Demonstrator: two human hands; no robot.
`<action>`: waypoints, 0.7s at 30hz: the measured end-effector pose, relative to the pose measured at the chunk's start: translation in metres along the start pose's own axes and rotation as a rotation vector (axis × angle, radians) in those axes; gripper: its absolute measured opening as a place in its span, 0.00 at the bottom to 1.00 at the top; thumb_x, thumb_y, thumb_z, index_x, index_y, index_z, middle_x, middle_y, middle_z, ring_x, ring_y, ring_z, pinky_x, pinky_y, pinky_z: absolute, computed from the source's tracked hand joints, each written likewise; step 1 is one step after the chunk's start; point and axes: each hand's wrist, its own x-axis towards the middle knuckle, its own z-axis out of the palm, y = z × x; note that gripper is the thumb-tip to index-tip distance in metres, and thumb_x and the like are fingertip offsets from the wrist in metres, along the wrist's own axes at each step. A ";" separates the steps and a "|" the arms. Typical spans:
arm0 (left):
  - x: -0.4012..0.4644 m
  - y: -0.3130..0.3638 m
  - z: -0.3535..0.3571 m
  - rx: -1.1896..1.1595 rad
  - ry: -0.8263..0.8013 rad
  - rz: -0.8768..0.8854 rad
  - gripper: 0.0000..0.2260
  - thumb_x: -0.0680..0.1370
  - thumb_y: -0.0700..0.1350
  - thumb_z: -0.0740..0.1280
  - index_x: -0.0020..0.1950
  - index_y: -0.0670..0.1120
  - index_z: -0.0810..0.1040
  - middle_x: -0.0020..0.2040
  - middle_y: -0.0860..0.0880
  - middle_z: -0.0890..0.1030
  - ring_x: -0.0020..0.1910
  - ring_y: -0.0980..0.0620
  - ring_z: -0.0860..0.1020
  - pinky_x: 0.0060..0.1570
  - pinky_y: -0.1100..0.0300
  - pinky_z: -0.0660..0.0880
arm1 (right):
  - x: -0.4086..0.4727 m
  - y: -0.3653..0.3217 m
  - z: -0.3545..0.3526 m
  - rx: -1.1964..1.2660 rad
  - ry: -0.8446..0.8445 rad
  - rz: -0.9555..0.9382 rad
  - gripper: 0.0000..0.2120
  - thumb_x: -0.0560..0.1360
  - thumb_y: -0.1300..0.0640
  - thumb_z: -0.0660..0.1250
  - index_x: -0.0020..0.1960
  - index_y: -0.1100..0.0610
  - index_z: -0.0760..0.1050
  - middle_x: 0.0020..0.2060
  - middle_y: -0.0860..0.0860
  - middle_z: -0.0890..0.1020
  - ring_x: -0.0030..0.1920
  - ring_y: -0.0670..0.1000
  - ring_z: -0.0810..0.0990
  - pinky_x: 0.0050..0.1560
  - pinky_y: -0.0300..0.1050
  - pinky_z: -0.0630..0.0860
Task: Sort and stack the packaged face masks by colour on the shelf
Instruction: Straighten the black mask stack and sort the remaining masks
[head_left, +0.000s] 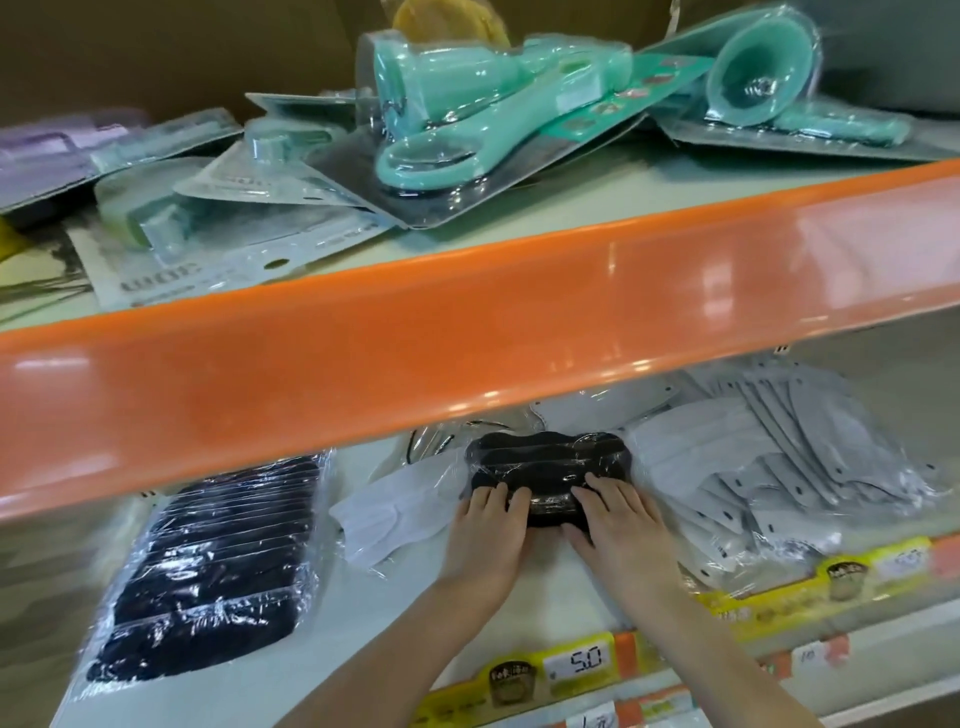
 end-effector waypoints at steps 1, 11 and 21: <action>-0.002 0.000 0.000 -0.002 0.006 0.002 0.26 0.51 0.44 0.82 0.47 0.48 0.81 0.41 0.51 0.81 0.39 0.50 0.80 0.37 0.60 0.78 | 0.000 0.000 -0.001 0.005 0.006 -0.011 0.20 0.60 0.53 0.81 0.48 0.59 0.83 0.49 0.56 0.84 0.49 0.57 0.83 0.48 0.54 0.79; -0.008 -0.004 -0.012 -0.050 0.038 0.072 0.20 0.61 0.52 0.80 0.50 0.52 0.81 0.46 0.55 0.82 0.46 0.53 0.80 0.44 0.60 0.76 | -0.002 -0.002 -0.014 0.098 0.058 -0.062 0.09 0.74 0.53 0.62 0.43 0.53 0.80 0.38 0.48 0.79 0.40 0.53 0.79 0.43 0.48 0.72; -0.002 -0.044 -0.049 -0.147 0.316 0.050 0.11 0.66 0.39 0.67 0.46 0.47 0.82 0.41 0.52 0.84 0.40 0.49 0.82 0.38 0.59 0.76 | 0.009 -0.017 -0.033 0.269 0.081 -0.215 0.16 0.73 0.48 0.63 0.57 0.54 0.72 0.50 0.50 0.81 0.50 0.53 0.79 0.49 0.50 0.77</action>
